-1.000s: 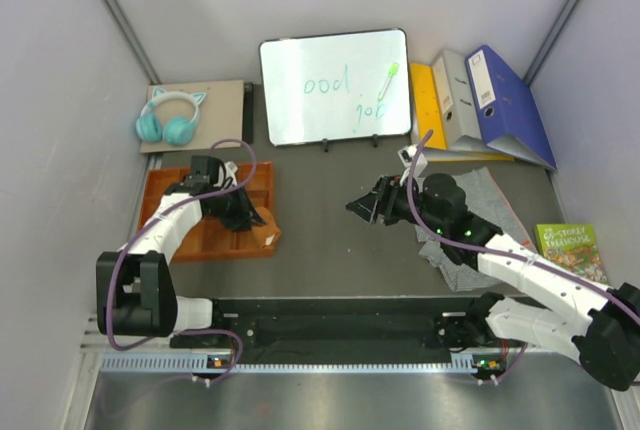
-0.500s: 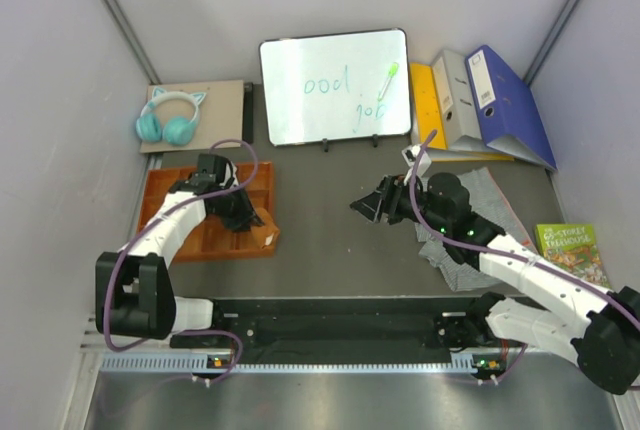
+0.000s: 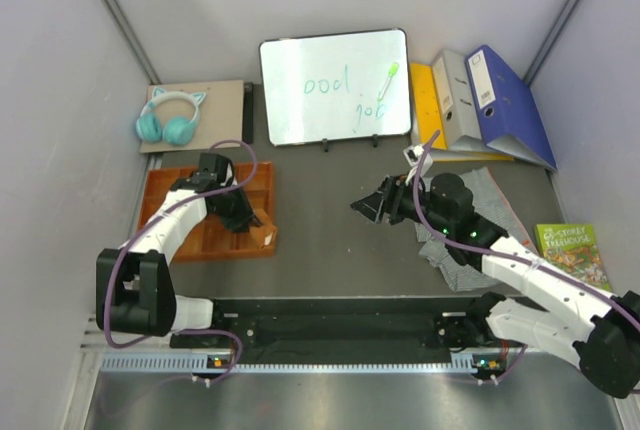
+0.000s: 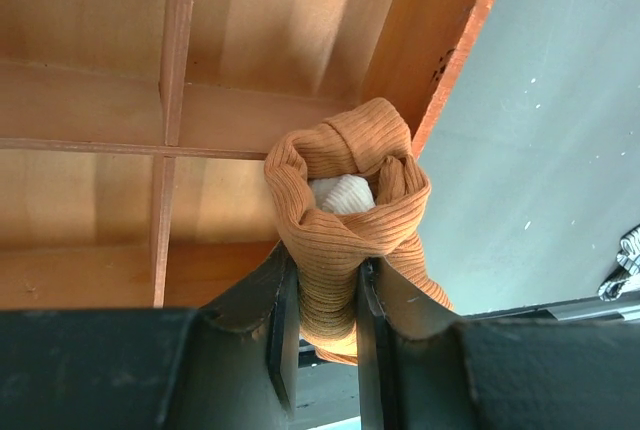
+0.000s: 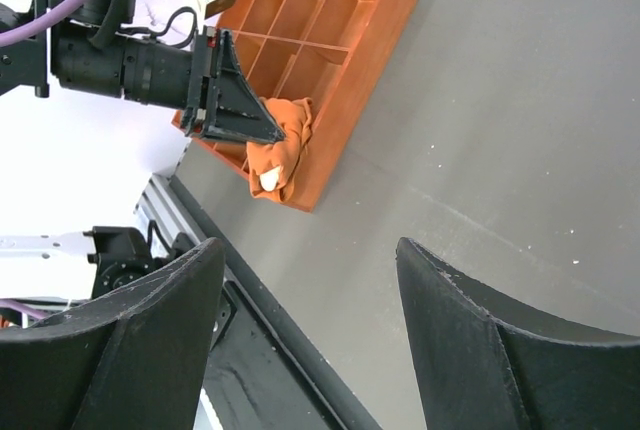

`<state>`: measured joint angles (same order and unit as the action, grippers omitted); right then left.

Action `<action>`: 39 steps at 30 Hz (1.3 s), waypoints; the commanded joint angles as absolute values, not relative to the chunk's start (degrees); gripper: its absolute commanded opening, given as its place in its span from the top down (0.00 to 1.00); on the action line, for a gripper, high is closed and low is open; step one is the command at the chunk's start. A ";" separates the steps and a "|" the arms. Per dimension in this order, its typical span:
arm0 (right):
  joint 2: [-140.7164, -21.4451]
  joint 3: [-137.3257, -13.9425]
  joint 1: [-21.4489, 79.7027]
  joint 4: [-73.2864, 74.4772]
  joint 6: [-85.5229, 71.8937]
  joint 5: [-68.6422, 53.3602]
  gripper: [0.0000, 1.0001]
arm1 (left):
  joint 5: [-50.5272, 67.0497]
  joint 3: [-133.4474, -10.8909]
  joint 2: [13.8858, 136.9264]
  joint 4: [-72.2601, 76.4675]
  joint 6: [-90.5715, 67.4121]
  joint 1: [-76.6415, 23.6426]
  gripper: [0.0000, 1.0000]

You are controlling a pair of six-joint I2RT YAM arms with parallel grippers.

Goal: Roll the underwear
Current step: Place the underwear in the storage box.

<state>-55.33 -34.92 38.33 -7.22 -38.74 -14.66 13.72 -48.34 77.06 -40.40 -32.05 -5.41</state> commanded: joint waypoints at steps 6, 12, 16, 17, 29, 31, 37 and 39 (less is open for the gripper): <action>-53.26 -35.60 37.70 -8.00 -37.27 -14.85 0.30 | -8.52 -45.18 82.70 -41.57 -30.50 -4.31 1.00; -53.00 -35.68 37.71 -7.73 -36.91 -14.50 0.30 | -9.05 -43.77 83.84 -38.85 -31.02 -4.31 1.00; -53.09 -35.77 37.71 -7.65 -36.91 -14.50 0.30 | -10.10 -43.94 84.90 -38.76 -31.46 -4.22 1.00; -53.09 -35.68 37.71 -7.65 -36.91 -14.50 0.30 | -10.98 -44.03 85.16 -38.85 -31.64 -4.31 1.00; -52.56 -35.77 37.71 -8.00 -36.74 -14.59 0.30 | -11.78 -43.42 86.92 -38.15 -34.19 -4.39 1.00; -52.56 -35.68 37.71 -7.91 -36.74 -14.50 0.30 | -10.20 -42.11 87.18 -36.57 -35.24 -4.39 1.00; -52.29 -35.42 37.71 -7.47 -36.83 -14.68 0.30 | -10.19 -42.89 88.95 -36.56 -37.53 -4.57 1.00; -52.12 -35.42 37.62 -7.21 -36.83 -14.41 0.30 | -9.85 -43.24 87.72 -37.35 -38.05 -4.57 0.99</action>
<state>-53.87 -34.92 38.17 -6.31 -37.89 -14.66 4.32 -46.83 83.44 -39.75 -36.25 -5.78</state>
